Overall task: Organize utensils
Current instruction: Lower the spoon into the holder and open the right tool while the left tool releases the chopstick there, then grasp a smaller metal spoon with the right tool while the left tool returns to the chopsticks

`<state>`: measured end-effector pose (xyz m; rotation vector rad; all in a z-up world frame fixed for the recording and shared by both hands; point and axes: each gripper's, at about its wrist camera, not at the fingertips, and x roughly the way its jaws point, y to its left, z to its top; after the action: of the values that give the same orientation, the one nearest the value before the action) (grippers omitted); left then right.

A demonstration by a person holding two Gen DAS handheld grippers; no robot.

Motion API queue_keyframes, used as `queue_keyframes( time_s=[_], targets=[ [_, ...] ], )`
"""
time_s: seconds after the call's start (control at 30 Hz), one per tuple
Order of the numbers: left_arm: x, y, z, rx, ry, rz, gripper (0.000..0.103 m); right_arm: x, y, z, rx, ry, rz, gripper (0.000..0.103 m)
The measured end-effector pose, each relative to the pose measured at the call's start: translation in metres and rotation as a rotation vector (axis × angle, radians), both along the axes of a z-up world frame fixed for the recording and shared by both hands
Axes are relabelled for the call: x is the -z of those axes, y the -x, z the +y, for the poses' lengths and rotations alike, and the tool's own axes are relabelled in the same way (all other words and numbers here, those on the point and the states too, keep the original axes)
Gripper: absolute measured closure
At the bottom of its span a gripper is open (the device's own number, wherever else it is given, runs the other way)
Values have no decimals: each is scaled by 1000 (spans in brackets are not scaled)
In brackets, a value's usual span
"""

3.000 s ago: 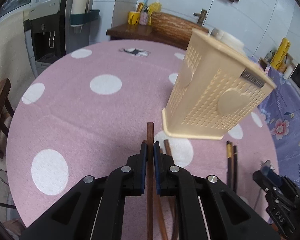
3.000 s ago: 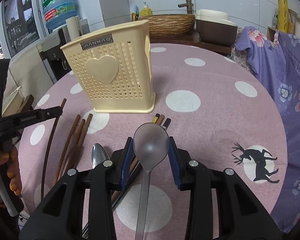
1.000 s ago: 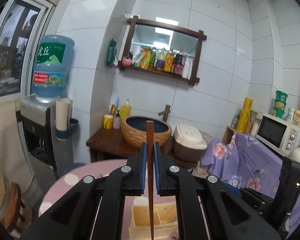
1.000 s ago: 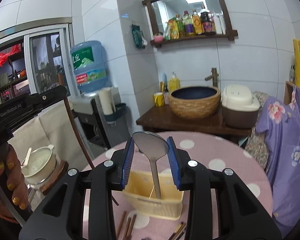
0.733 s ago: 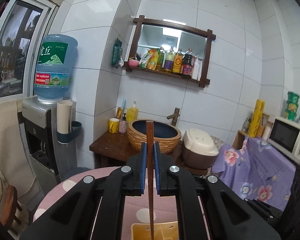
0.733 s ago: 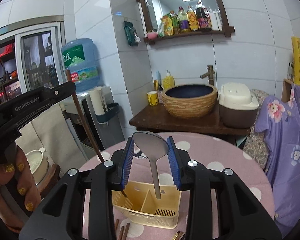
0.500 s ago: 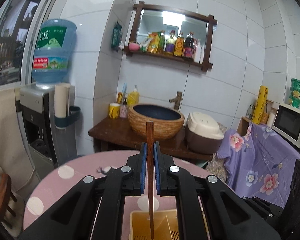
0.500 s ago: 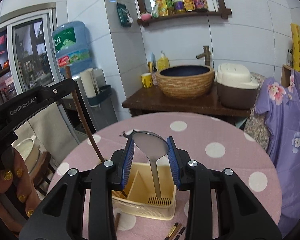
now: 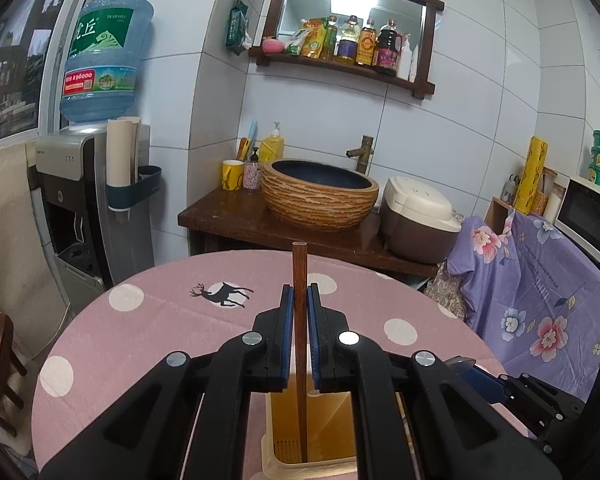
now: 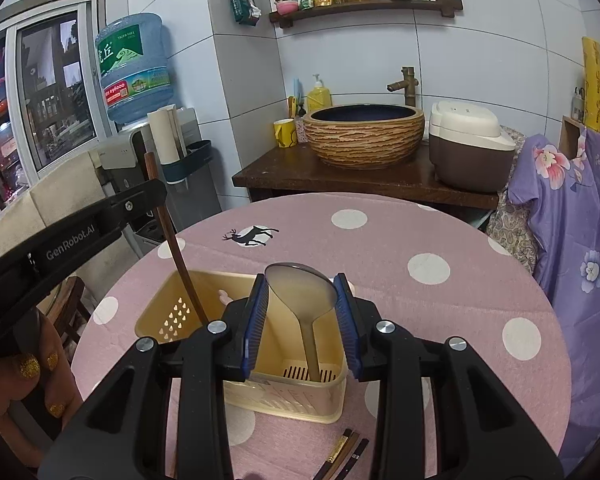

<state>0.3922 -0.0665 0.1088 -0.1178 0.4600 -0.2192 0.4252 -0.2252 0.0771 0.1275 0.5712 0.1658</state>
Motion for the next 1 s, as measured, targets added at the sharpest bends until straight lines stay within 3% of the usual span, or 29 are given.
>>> queue_keyframes(
  time_s=[0.07, 0.1, 0.33, 0.37, 0.43, 0.47, 0.5, 0.63, 0.73, 0.8, 0.87, 1.0],
  targets=[
    [4, -2, 1, -1, 6, 15, 95, 3, -2, -1, 6, -2, 4, 69],
    [6, -3, 1, 1, 8, 23, 95, 5, -3, -1, 8, 2, 9, 76],
    [5, 5, 6, 11, 19, 22, 94, 10, -1, -6, 27, -14, 0, 74],
    [4, 7, 7, 15, 17, 19, 92, 10, 0, -7, 27, -13, -4, 72],
    [2, 15, 10, 19, 20, 8, 73, 8, 7, -7, 26, -15, -18, 60],
    [2, 19, 12, 17, 25, 0, 53, 7, 10, -8, 26, -16, -26, 56],
    [1, 25, 16, 12, 33, -13, 41, 6, 15, -8, 26, -18, -39, 52],
    [2, 47, 26, 14, 17, -23, 34, 4, 34, -8, 20, 9, -56, 50],
    [7, 61, 36, 24, 11, -1, 22, 7, 51, -6, 13, 36, -46, 48],
    [11, 72, 39, 19, -44, 11, 17, 11, 64, -5, 3, 48, -41, 46],
    [16, 86, 42, 8, -105, 6, 16, 19, 76, -4, 0, 66, -18, 46],
    [32, 103, 53, 24, -85, 45, 15, 38, 94, -4, -18, 57, 36, 46]
  ],
)
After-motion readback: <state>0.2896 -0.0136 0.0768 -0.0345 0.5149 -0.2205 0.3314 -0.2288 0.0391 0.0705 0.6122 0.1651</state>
